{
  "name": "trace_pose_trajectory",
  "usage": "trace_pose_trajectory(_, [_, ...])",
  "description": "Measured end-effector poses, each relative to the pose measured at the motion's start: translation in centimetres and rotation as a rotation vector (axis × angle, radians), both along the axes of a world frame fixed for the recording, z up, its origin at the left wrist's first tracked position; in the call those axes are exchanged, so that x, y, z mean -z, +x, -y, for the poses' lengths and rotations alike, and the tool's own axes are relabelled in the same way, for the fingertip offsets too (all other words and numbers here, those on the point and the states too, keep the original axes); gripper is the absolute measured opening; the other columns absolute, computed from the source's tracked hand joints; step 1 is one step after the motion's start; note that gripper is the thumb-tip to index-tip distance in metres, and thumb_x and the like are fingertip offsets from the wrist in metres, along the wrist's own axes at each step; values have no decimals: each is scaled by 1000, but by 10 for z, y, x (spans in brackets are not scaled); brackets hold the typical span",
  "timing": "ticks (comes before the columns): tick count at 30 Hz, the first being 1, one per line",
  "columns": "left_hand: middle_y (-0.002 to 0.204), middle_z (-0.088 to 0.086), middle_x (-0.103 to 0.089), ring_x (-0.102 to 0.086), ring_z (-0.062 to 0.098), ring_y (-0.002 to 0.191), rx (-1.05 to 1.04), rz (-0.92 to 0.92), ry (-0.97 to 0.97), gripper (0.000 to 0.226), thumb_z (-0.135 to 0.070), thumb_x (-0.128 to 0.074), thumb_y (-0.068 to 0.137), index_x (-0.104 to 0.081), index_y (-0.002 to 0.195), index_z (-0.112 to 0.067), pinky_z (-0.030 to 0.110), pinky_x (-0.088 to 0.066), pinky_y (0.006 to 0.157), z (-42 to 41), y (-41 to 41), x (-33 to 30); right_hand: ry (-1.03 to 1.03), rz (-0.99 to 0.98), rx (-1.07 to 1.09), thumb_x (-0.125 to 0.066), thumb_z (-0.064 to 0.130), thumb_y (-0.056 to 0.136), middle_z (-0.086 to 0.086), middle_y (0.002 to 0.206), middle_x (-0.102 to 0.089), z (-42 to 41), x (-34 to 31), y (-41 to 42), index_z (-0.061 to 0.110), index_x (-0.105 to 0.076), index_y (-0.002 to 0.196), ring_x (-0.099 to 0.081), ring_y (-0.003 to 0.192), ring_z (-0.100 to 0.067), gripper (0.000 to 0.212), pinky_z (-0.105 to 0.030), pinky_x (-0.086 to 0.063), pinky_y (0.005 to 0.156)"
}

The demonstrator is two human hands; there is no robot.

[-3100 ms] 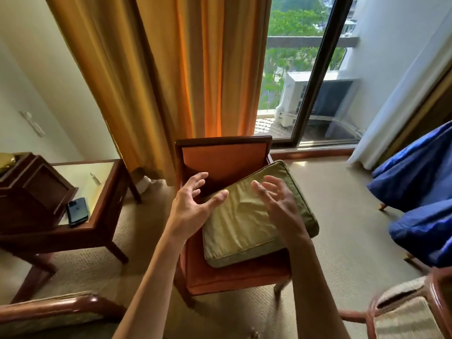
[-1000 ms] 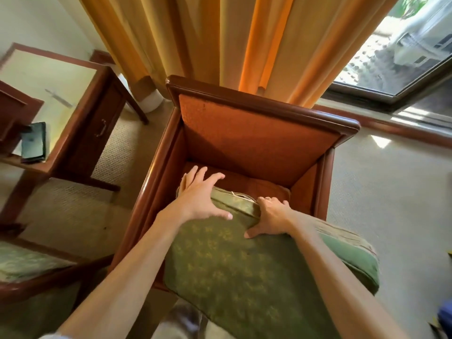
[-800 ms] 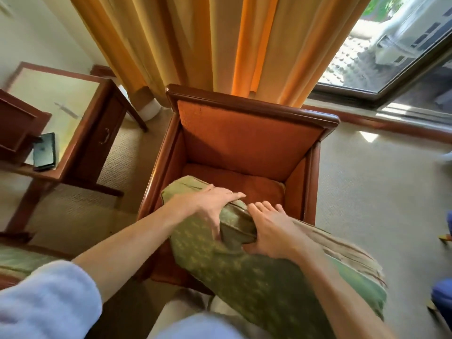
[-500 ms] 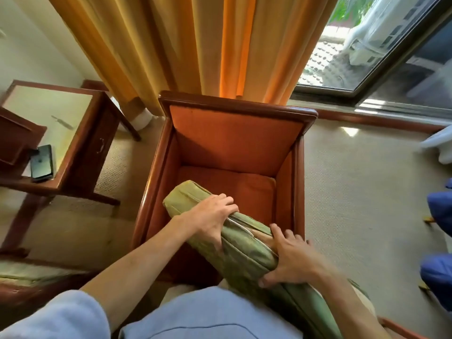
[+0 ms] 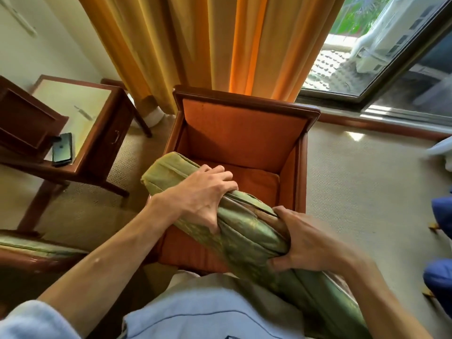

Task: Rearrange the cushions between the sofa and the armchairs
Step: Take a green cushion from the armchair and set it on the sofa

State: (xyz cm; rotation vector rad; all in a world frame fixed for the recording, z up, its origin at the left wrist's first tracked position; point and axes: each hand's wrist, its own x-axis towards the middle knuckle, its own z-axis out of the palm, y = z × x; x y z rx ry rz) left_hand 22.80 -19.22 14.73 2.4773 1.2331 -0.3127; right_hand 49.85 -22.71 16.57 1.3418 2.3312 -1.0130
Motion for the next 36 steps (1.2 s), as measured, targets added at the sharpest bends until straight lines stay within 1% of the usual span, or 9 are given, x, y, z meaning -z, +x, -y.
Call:
trace_pose_trajectory(5, [105,-16,-44,-33,4,95,-169,-10,32,99,-82,-71,47,-54,128,-29,29,-34,88,32,-32,-41,52,-45,-179,-75,74,56,18,101,-57,-15,-30,-26,39,-44,119,-56,86,-8,79,-35,-52,80])
trace_pose_trajectory(9, [100,-18,-47,-41,6,94,-352,33,90,86,-81,-69,50,-55,119,-32,35,-40,92,76,-56,-66,117,-53,-342,-75,74,58,18,113,-56,-22,-48,-57,39,-39,132,-57,95,-10,90,-35,-53,85])
trace_pose_trajectory(12, [99,-17,-47,-42,6,93,-499,45,143,80,-81,-69,51,-53,115,-35,34,-39,92,111,-74,-79,184,-72,-448,-73,73,54,18,115,-56,-22,-62,-89,39,-37,136,-57,98,-10,95,-36,-52,87])
trace_pose_trajectory(15, [102,-16,-47,-40,6,95,-645,47,192,86,-82,-70,49,-53,119,-35,33,-36,96,146,-101,-90,270,-103,-547,-73,71,51,19,115,-56,-15,-79,-129,39,-38,137,-57,99,-8,98,-33,-50,84])
trace_pose_trajectory(19, [104,-22,-43,-37,4,96,-843,27,228,93,-87,-69,45,-50,123,-40,35,-36,99,207,-142,-105,354,-151,-683,-72,71,50,17,116,-57,9,-97,-188,37,-39,137,-58,100,-11,98,-35,-49,85])
trace_pose_trajectory(25, [106,-22,-44,-39,3,98,-1071,-7,298,92,-88,-70,46,-50,124,-42,32,-38,99,329,-199,-120,408,-213,-907,-75,70,52,15,119,-57,81,-110,-288,36,-42,136,-56,101,-12,97,-34,-49,87])
trace_pose_trajectory(29, [104,-21,-45,-38,3,97,-1208,-61,307,96,-83,-73,42,-56,123,-36,32,-39,94,429,-247,-121,330,-246,-1049,-80,69,56,15,117,-58,153,-107,-372,37,-45,134,-57,100,-11,91,-39,-51,88])
trace_pose_trajectory(32, [101,-19,-48,-43,6,96,-1326,-105,275,99,-87,-70,38,-60,119,-31,33,-40,89,502,-281,-116,255,-269,-1143,-82,66,57,18,112,-57,210,-95,-438,37,-47,132,-56,96,-7,88,-36,-53,86])
trace_pose_trajectory(36, [97,-17,-48,-45,9,94,-1502,-135,257,95,-87,-71,36,-62,113,-31,37,-43,87,595,-315,-107,248,-278,-1292,-87,57,56,13,112,-57,289,-82,-517,33,-47,132,-55,96,-12,90,-35,-50,85])
